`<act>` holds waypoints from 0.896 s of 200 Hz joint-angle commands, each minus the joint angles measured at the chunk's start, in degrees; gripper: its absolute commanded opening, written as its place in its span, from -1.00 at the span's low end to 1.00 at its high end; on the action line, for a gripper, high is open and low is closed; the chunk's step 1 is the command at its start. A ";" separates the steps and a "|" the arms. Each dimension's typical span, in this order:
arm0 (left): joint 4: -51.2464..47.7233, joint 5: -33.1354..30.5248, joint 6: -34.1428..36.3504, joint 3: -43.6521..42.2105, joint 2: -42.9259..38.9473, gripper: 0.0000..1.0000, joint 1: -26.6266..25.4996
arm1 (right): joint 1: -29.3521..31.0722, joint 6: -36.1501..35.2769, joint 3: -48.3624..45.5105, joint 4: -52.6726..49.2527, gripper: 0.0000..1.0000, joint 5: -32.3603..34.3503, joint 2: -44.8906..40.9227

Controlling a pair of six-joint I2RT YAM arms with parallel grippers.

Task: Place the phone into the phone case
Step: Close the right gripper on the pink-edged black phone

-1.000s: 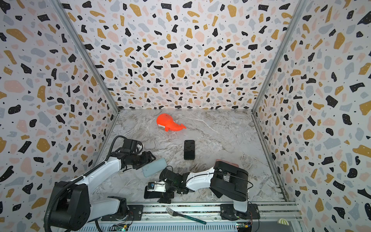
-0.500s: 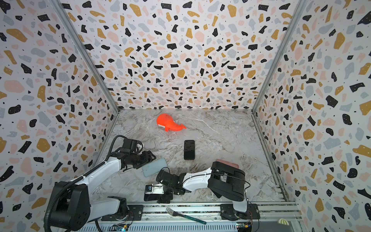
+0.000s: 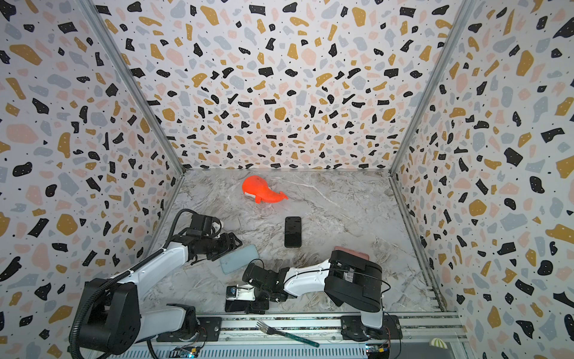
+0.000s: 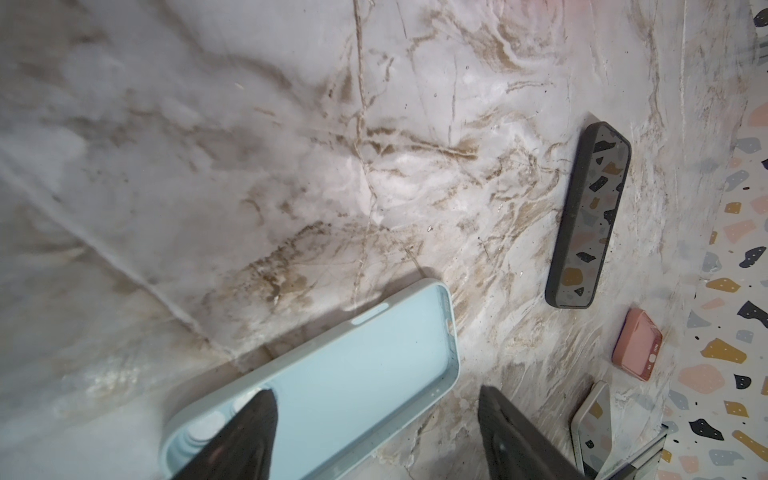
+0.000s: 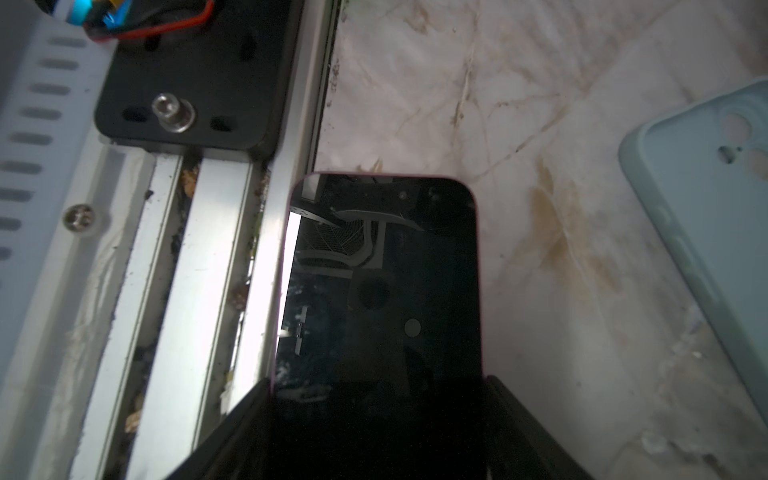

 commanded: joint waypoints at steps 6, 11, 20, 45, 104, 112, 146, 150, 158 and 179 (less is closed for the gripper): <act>2.06 0.79 -0.59 -1.12 0.79 0.54 0.40 | -2.18 1.95 -2.41 -4.94 0.38 5.16 -3.00; 2.21 0.89 -0.77 -1.21 0.89 0.54 0.38 | -2.26 2.08 -2.66 -4.83 0.38 5.43 -3.32; 2.46 1.08 -1.03 -1.44 0.99 0.54 0.40 | -2.37 2.30 -2.92 -4.86 0.37 5.97 -3.71; 3.10 1.48 -1.56 -1.90 1.15 0.53 0.31 | -3.07 3.13 -4.47 -3.84 0.34 6.56 -4.81; 4.56 4.17 -4.04 -4.11 0.87 0.51 -0.62 | -5.46 5.97 -9.78 3.00 0.30 7.83 -7.51; 4.42 4.59 -4.10 -4.42 0.85 0.51 -0.99 | -6.01 6.45 -10.72 4.26 0.30 7.85 -8.00; 3.73 7.13 -4.17 -5.13 -1.08 0.51 -2.03 | -7.60 8.41 -15.20 10.47 0.27 7.94 -10.61; 4.34 7.79 -4.20 -5.34 -1.39 0.51 -2.50 | -7.72 8.60 -15.64 11.14 0.26 8.03 -10.76; 5.63 8.95 -4.12 -5.78 -1.77 0.51 -3.68 | -8.09 8.93 -16.45 12.52 0.26 8.12 -11.15; 7.45 10.93 -4.54 -6.73 -0.92 0.50 -7.22 | -8.99 9.88 -17.97 15.46 0.25 8.50 -11.54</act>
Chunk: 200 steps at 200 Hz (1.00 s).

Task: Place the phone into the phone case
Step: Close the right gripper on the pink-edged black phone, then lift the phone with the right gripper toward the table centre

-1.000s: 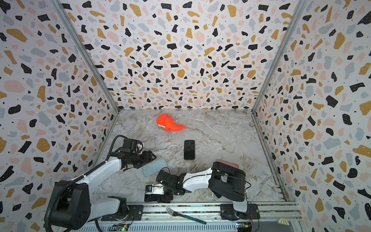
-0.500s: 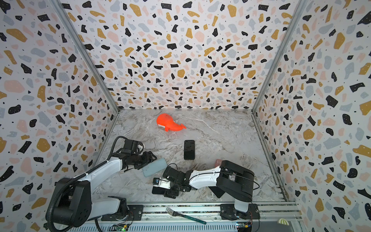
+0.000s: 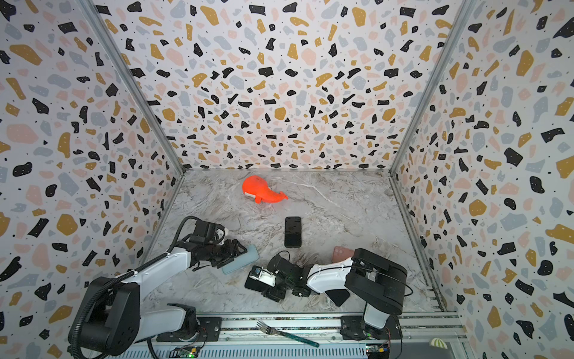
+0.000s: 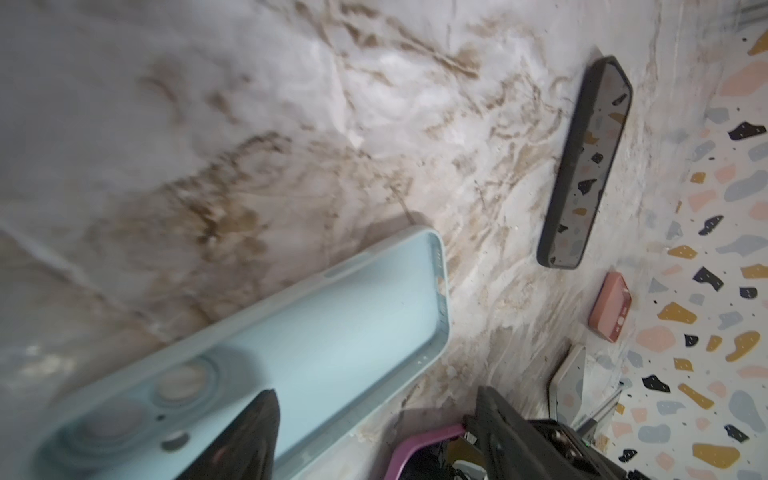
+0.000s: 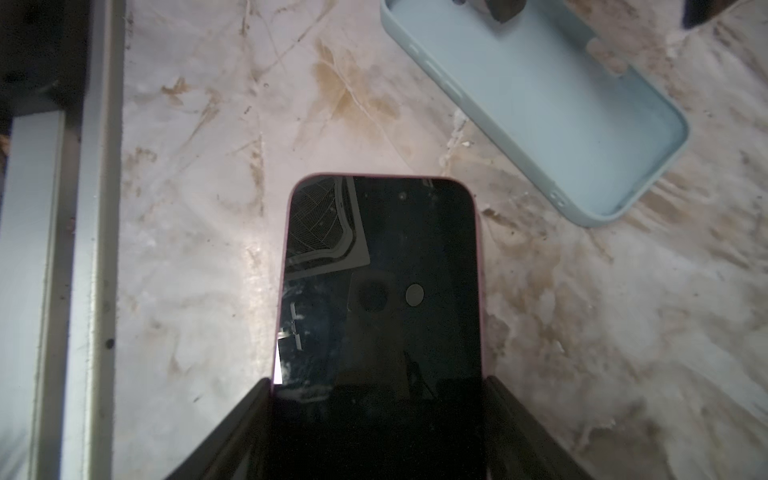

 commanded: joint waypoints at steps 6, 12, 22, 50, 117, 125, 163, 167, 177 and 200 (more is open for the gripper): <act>3.14 4.46 -0.97 -1.54 0.01 0.49 -3.83 | -1.25 1.68 -2.19 3.91 0.24 2.51 -1.78; 3.73 4.80 -1.18 -1.99 0.11 0.49 -4.41 | -1.54 1.99 -2.57 4.71 0.24 2.56 -1.88; 4.61 5.58 -1.68 -2.83 -0.04 0.46 -4.79 | -1.80 2.23 -3.09 5.74 0.24 2.60 -2.20; 5.32 7.90 -0.32 -3.56 -0.68 0.44 -5.96 | -2.61 2.53 -4.86 8.22 0.24 3.09 -3.08; 12.60 13.13 -2.71 -6.31 3.18 0.35 -9.28 | -3.89 3.67 -7.89 13.39 0.22 3.43 -5.31; 12.52 13.13 -2.71 -6.11 2.97 0.34 -9.32 | -3.88 3.73 -7.88 13.66 0.22 3.51 -5.47; 16.23 14.16 -4.62 -6.69 2.91 0.28 -9.98 | -4.19 4.13 -8.45 15.90 0.22 2.92 -6.30; 17.43 14.64 -5.08 -7.05 3.14 0.27 -10.14 | -4.24 4.15 -8.50 16.26 0.22 2.77 -6.47; 19.57 15.68 -5.87 -7.64 4.02 0.23 -10.68 | -4.32 4.33 -8.88 17.52 0.22 2.43 -6.93; 20.67 16.46 -6.10 -7.45 4.90 0.09 -10.86 | -4.44 4.78 -9.27 19.25 0.21 2.04 -7.41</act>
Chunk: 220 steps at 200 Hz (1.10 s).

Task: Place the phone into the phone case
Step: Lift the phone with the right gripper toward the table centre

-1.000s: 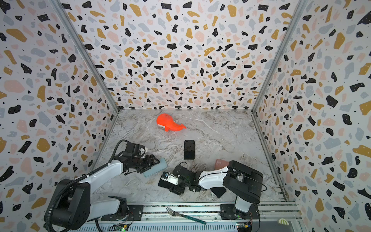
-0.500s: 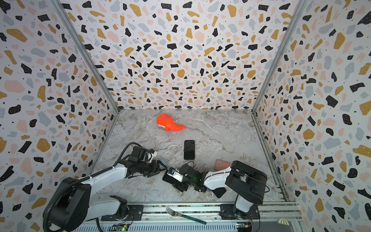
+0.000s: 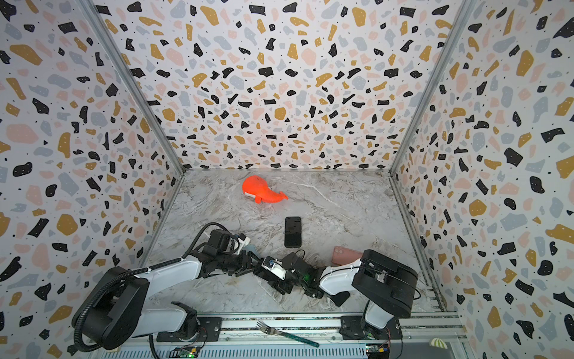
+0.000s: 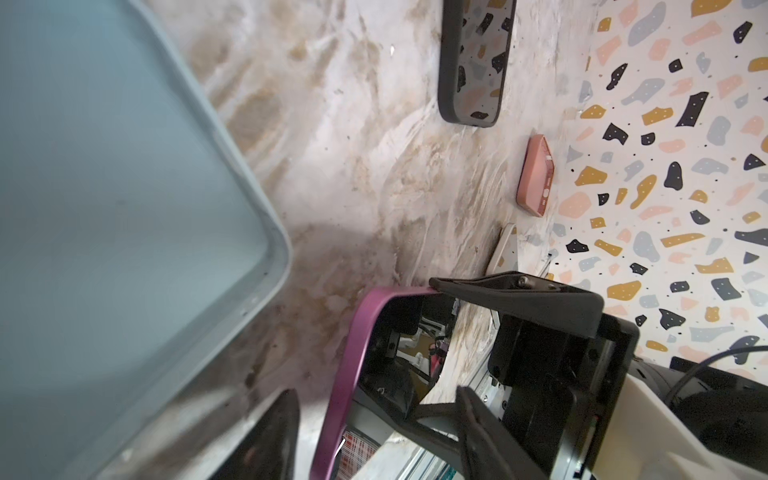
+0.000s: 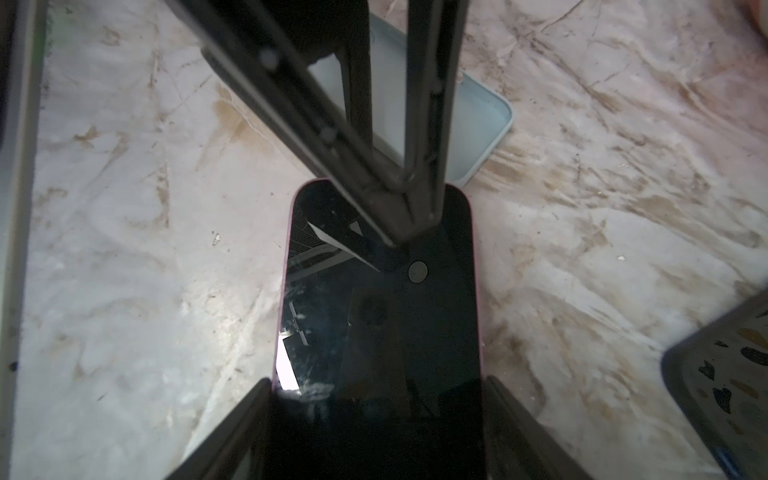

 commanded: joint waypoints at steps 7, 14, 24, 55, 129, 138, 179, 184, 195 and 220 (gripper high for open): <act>4.31 2.70 -1.59 -0.56 0.66 0.07 -0.52 | -0.27 1.12 -0.10 5.58 0.21 -0.64 -2.94; 4.57 2.76 -1.67 -0.50 0.26 0.04 -0.55 | -0.24 1.24 -0.22 5.97 0.21 -0.70 -3.01; 4.98 2.85 -1.88 -0.64 -0.29 -0.01 -0.59 | -0.32 1.45 -0.42 6.67 0.20 -0.86 -3.02; 7.20 3.77 -3.27 -1.46 -1.60 -0.21 -0.75 | -0.29 1.63 -0.67 7.66 0.19 -0.98 -2.89; 7.94 3.60 -3.60 -1.64 -3.07 -0.60 -0.76 | -0.83 1.42 -0.57 7.69 0.26 -0.60 -2.30; 8.02 3.54 -3.57 -1.64 -3.17 -0.62 -0.73 | -0.83 1.45 -0.58 7.56 0.28 -0.59 -2.39; 8.79 3.16 -4.10 -1.73 -3.49 -0.66 -0.82 | -0.86 1.39 -0.54 6.73 0.46 -0.95 -3.02; 8.96 3.16 -4.19 -1.85 -3.48 -0.66 -0.84 | -0.93 1.50 -0.58 6.88 0.48 -0.95 -3.16; 9.24 2.99 -4.31 -1.90 -3.64 -0.67 -0.84 | -0.91 1.26 -0.89 7.24 0.52 -0.91 -3.35; 9.37 2.59 -4.37 -2.16 -4.33 -0.67 -1.08 | -0.86 -0.09 -1.11 6.66 0.61 -1.14 -4.61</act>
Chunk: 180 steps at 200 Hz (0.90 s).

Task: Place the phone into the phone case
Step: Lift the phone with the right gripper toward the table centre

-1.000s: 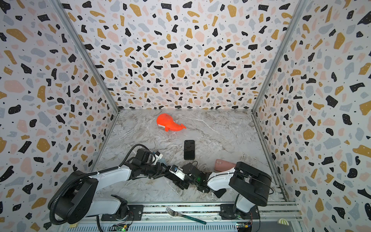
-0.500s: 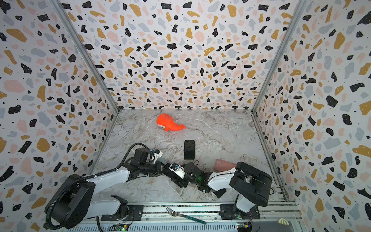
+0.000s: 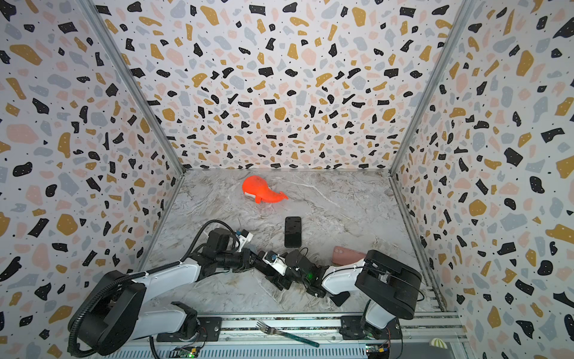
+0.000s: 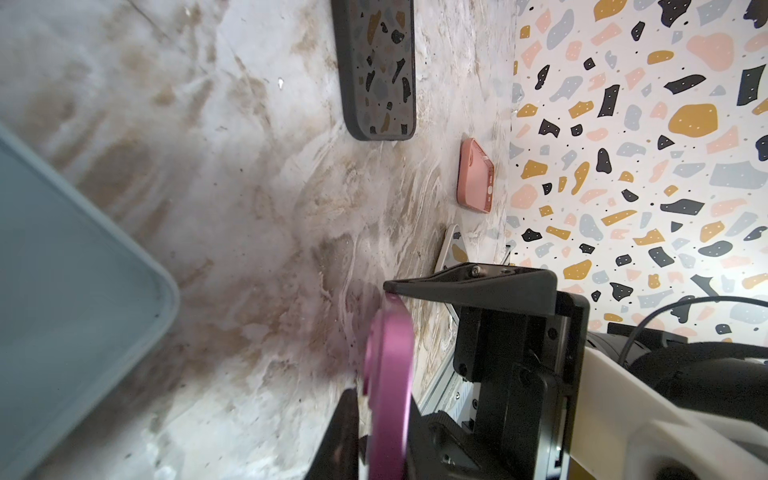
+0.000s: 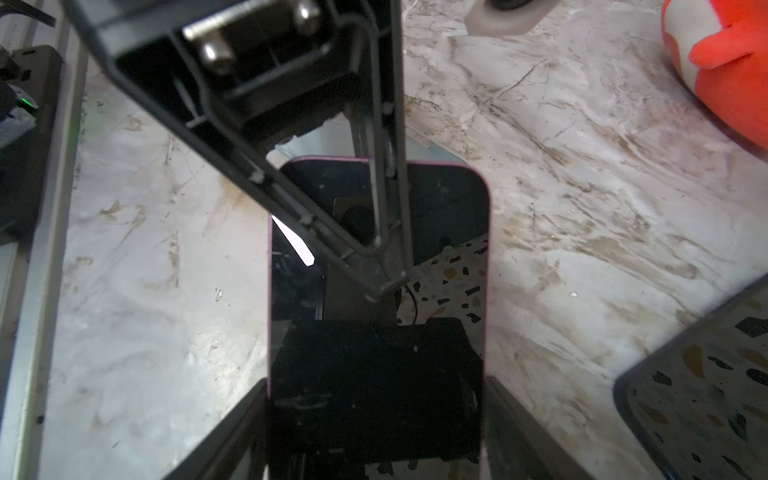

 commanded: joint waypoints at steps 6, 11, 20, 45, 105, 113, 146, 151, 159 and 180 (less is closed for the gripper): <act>1.84 -0.10 -0.75 -0.83 -1.63 -0.68 -0.39 | 0.03 -1.47 -0.21 1.11 0.63 -0.47 -4.00; 1.82 -0.19 -0.75 -0.83 -1.75 -0.68 -0.34 | -0.03 -1.68 -0.30 1.06 0.64 -0.55 -4.38; 1.84 -0.27 -0.75 -0.83 -1.64 -0.68 -0.36 | -0.12 -1.87 -0.39 1.06 0.67 -0.65 -4.82; 1.81 -0.37 -0.57 -0.58 -1.08 -0.69 -0.44 | -0.08 -1.95 -0.08 -0.30 0.69 -1.79 -5.28; 5.18 0.12 -3.15 -0.36 -0.96 -0.76 -0.49 | -0.11 3.02 -2.93 -5.22 0.70 2.92 -17.26; 5.81 0.16 -3.70 -0.30 -1.09 -0.77 -0.43 | -0.13 4.35 -3.07 -6.66 0.70 4.46 -18.89; 8.58 0.59 -6.04 0.80 -1.31 -0.82 -0.41 | -0.93 8.73 -2.37 -12.56 0.68 9.02 -23.86; 8.89 0.61 -6.11 1.19 -1.28 -0.83 -0.40 | -1.09 9.44 -2.19 -13.20 0.67 9.34 -24.45; 8.99 0.39 -6.16 1.93 -1.19 -0.85 -0.35 | -1.53 10.38 -1.83 -14.26 0.66 9.37 -25.23; 10.32 -0.06 -9.08 4.09 -1.01 -0.88 -0.43 | -2.99 14.19 0.01 -17.44 0.65 9.25 -27.34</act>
